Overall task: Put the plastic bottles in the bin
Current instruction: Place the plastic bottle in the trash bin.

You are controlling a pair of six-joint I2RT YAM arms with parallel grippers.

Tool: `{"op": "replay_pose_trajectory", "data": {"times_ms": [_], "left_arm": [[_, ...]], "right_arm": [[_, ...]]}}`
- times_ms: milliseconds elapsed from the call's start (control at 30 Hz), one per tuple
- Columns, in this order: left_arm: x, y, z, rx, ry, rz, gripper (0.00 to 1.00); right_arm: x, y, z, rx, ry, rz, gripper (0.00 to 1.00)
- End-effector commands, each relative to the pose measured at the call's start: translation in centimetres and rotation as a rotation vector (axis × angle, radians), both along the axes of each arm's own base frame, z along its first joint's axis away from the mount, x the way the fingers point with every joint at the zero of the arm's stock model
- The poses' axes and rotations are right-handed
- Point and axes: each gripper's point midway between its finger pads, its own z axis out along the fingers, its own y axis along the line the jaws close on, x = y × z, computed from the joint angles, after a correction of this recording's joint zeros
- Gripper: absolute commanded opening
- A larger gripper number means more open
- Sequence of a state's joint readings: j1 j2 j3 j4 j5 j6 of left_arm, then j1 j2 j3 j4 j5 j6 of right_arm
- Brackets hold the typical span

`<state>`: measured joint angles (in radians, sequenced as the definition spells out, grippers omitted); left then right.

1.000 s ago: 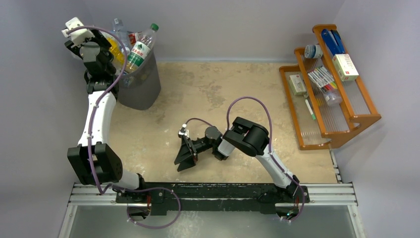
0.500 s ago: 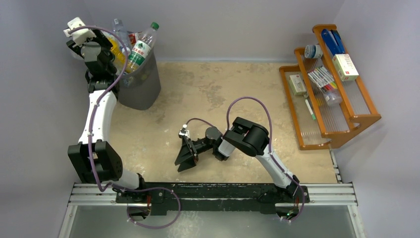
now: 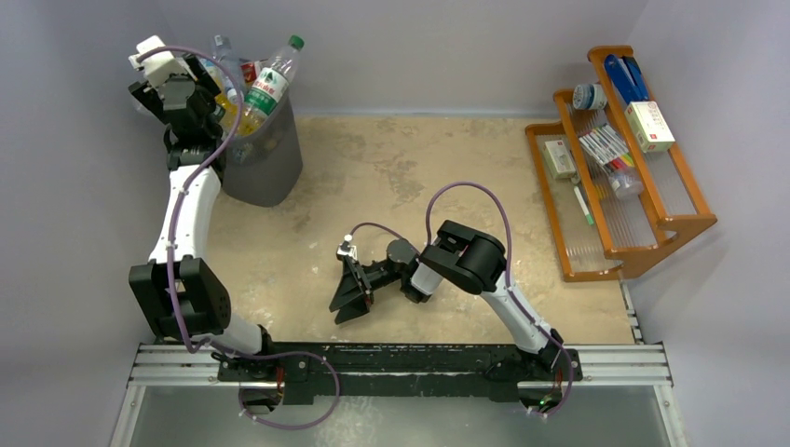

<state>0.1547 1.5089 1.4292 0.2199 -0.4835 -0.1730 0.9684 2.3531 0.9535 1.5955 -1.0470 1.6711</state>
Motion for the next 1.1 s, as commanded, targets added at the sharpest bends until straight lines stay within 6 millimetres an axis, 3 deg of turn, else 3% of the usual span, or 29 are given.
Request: {"op": "replay_pose_trajectory", "data": {"times_ms": [0,433,900,1067], "left_arm": [[-0.5,0.4,0.2,-0.022,0.019,0.033,0.78],[-2.9,0.8,2.7,-0.036,-0.027,0.071,0.8],[-6.6,1.2,5.9,-0.081,-0.069,0.112,0.83],[-8.7,1.0,7.7,-0.097,-0.096,0.118,0.84]], "right_arm": [[-1.3,-1.4,6.0,0.384,-0.272,0.011,1.0],[-1.7,-1.1,6.1,0.385,-0.263,0.017,1.0],[-3.0,-0.9,7.5,0.414,-0.263,0.017,1.0],[-3.3,-1.0,8.3,0.426,-0.262,0.012,1.0]]}}
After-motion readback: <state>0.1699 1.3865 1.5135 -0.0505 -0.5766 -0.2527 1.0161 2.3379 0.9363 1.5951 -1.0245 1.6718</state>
